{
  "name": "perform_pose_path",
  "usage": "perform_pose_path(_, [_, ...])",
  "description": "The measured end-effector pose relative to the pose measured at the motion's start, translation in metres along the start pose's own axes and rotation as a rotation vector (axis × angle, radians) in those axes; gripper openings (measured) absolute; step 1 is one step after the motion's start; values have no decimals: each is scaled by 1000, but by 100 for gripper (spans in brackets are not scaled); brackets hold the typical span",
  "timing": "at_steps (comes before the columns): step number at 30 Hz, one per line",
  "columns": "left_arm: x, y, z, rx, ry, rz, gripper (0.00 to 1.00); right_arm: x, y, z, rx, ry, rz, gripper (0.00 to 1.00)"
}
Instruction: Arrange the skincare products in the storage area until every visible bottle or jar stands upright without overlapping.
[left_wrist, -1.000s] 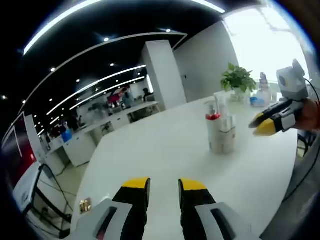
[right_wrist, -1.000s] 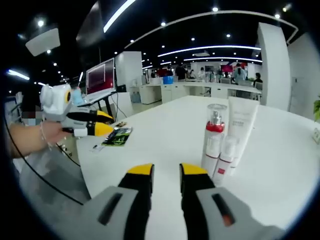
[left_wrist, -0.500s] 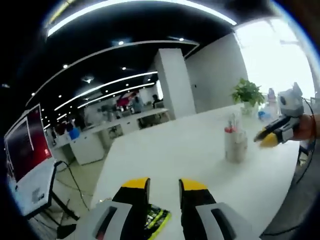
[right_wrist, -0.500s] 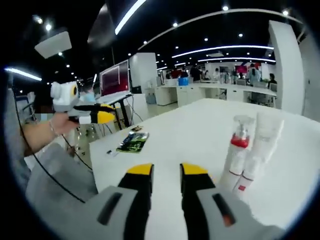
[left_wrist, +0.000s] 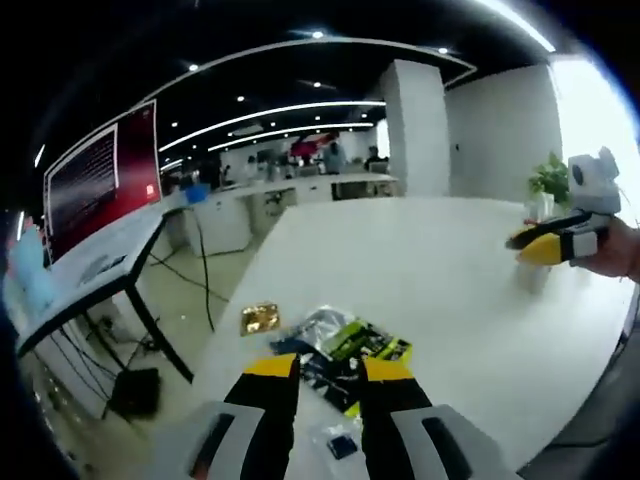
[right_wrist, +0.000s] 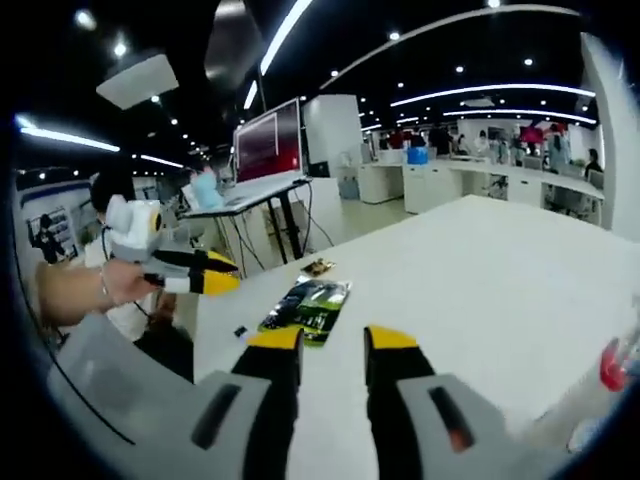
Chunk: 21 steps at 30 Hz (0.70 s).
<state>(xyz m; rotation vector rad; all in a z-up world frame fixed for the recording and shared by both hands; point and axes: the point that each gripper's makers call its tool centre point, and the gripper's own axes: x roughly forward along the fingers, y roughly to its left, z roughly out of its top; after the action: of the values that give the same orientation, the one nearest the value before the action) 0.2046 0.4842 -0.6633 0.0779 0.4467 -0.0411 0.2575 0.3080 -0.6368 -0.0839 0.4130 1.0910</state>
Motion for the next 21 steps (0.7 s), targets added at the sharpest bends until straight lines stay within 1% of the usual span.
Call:
perform_pose_path(3, [-1, -3, -6, 17, 3, -17, 24, 8, 5, -10, 9, 28, 8, 25])
perform_pose_path(4, [-1, -2, -8, 17, 4, -19, 24, 11, 6, -14, 8, 45, 6, 25])
perform_pose_path(7, [-2, 3, -13, 5, 16, -19, 24, 18, 6, -19, 8, 70, 7, 25])
perform_pose_path(12, [-2, 13, -18, -6, 18, -15, 24, 32, 9, -19, 28, 91, 14, 25])
perform_pose_path(17, [1, 20, -23, -19, 24, -12, 24, 49, 16, -21, 11, 124, 27, 25])
perform_pose_path(21, [7, 26, -31, -22, 45, -11, 23, 67, 18, -22, 0, 154, 39, 25])
